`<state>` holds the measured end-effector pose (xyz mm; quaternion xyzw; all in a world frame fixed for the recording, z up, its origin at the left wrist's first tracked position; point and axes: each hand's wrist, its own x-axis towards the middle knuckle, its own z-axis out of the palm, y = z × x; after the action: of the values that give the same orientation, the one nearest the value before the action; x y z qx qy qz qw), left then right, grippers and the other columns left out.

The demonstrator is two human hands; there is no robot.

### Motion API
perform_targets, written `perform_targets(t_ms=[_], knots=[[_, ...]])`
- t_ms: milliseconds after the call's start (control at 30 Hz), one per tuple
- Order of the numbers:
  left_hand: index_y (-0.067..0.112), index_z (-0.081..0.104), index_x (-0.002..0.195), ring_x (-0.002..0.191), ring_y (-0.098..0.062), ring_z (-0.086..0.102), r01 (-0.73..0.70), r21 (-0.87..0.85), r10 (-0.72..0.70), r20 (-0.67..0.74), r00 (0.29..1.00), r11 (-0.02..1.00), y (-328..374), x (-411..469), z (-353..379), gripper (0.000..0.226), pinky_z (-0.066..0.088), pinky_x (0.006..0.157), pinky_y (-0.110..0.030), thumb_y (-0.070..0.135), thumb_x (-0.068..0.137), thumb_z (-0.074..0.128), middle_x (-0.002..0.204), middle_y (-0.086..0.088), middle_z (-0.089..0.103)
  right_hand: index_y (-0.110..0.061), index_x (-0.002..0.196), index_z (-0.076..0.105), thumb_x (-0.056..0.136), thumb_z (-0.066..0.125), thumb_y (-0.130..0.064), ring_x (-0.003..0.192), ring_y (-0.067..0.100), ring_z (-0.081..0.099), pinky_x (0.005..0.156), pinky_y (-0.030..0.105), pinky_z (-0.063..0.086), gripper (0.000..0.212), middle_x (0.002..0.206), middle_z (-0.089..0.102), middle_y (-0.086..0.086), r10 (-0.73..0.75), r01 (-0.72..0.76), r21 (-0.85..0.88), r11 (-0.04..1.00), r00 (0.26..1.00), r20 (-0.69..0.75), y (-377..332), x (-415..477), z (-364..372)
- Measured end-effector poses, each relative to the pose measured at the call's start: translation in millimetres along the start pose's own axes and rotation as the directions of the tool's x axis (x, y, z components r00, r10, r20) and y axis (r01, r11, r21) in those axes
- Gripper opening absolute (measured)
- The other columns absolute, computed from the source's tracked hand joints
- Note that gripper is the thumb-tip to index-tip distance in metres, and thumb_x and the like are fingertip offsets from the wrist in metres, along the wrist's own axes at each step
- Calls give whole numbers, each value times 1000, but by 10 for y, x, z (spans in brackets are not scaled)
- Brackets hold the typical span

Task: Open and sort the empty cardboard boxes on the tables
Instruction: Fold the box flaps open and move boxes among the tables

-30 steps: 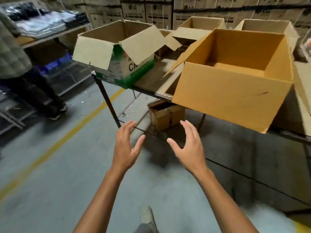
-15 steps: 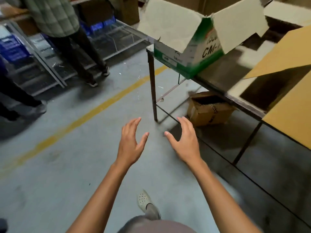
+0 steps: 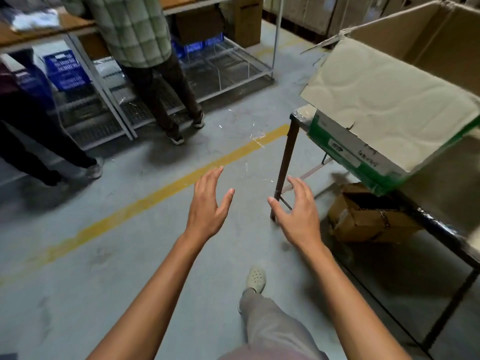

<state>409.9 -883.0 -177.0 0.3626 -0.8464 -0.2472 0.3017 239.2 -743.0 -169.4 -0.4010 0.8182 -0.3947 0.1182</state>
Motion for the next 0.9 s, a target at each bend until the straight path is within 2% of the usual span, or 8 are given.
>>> perform_targets(t_ms=[167, 300, 433, 500, 633, 700, 767, 900], knots=[[8, 47, 142, 127, -24, 46, -20, 11, 20, -17, 1000, 1000, -433, 1082, 175, 56, 25, 108, -18, 41, 96, 50, 138, -8, 52, -16, 146, 43, 91, 63, -49, 142, 21, 36, 115, 36, 32, 67, 152, 41, 6, -30, 31, 19, 999, 999, -20, -69, 1107, 410], [7, 48, 140, 124, -22, 45, -44, 24, 43, 36, 998, 999, -668, 1976, 293, 56, 27, 105, -19, 42, 96, 48, 134, -9, 54, -13, 144, 46, 84, 57, -53, 138, 25, 41, 113, 41, 36, 72, 148, 46, 8, -4, 6, 54, 999, 999, -43, -183, 1995, 641], [8, 48, 139, 125, -23, 45, -79, 32, 78, 51, 996, 996, -853, 2904, 386, 51, 28, 104, -20, 38, 97, 52, 135, -7, 53, -13, 146, 44, 88, 63, -47, 141, 23, 38, 115, 38, 33, 70, 151, 43, 8, 0, 3, 55, 999, 999, -47, -250, 2773, 746], [9, 49, 138, 125, -23, 45, -96, 18, 95, 53, 994, 995, -929, 3302, 455, 49, 28, 104, -20, 35, 97, 54, 135, -7, 52, -12, 147, 43, 90, 68, -39, 141, 22, 37, 115, 36, 31, 68, 151, 43, 8, 29, -26, 48, 998, 998, -57, -242, 3080, 787], [7, 50, 136, 125, -22, 44, -141, -18, 142, 90, 986, 990, -1144, 4145, 725, 50, 26, 105, -18, 38, 97, 52, 135, -8, 53, -10, 145, 45, 87, 62, -44, 137, 24, 41, 112, 34, 33, 70, 147, 46, 9, 107, -102, 47, 994, 986, -126, -126, 3749, 921], [7, 50, 136, 126, -25, 45, -171, -30, 173, 131, 976, 985, -1298, 4583, 935, 51, 25, 105, -18, 41, 97, 49, 135, -9, 53, -11, 146, 43, 90, 67, -38, 138, 23, 41, 111, 31, 32, 67, 148, 44, 8, 162, -157, 48, 987, 974, -155, -53, 4114, 1034], [8, 50, 136, 125, -26, 46, -210, -50, 216, 175, 961, 976, -1437, 5072, 1176, 51, 24, 105, -18, 41, 97, 50, 134, -10, 53, -11, 147, 42, 91, 69, -33, 139, 23, 39, 113, 32, 32, 66, 150, 43, 7, 205, -198, 51, 979, 959, -197, 6, 4519, 1156], [7, 51, 136, 126, -28, 46, -290, -119, 311, 265, 913, 950, -1590, 6116, 1588, 52, 27, 107, -24, 40, 96, 50, 134, -11, 53, -12, 147, 42, 91, 67, -36, 140, 22, 38, 112, 31, 31, 66, 150, 42, 7, 282, -274, 72, 959, 903, -325, 70, 5378, 1323]])
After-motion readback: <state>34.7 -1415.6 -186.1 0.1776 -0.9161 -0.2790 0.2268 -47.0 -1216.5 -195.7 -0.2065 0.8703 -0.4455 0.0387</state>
